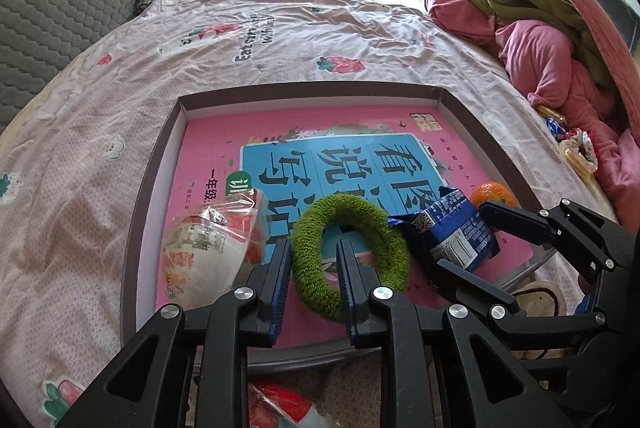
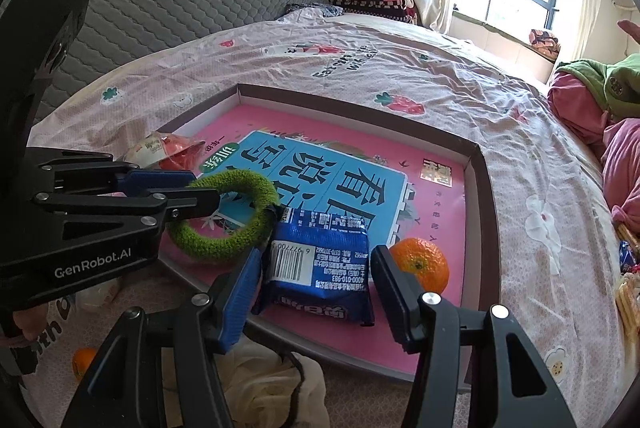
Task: Organize objects
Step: 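Lower the green ring and blue packet onto the book inside the box, then open both tools to release the ring and packet in the box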
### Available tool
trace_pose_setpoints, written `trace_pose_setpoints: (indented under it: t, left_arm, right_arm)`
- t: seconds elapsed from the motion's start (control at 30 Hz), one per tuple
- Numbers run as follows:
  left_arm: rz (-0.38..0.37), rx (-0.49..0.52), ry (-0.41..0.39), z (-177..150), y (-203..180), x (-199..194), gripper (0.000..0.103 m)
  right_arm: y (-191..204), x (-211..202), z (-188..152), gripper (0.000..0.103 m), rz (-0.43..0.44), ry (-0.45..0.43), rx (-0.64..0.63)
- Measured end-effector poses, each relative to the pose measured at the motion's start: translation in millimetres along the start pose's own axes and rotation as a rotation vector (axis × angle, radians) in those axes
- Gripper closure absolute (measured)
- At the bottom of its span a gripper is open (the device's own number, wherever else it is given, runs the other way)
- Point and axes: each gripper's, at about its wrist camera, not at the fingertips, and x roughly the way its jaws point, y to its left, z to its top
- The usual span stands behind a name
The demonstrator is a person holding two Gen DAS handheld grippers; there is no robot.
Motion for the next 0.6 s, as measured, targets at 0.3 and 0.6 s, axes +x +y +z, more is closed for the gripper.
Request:
trace_pose_setpoints:
  t: [0.3,0.6]
  left_arm:
    - [0.000,-0.003,-0.005,-0.1,0.0,-1.6,0.080]
    - [-0.005,-0.009,-0.017,0.7,1.4,-6.5,0.080]
  right_arm:
    - [2.1,-1.2,-1.0,0.046,-0.005,-0.007,0.004]
    - [1.6,-3.0,-1.3,0.046,-0.009,-0.012,0.005]
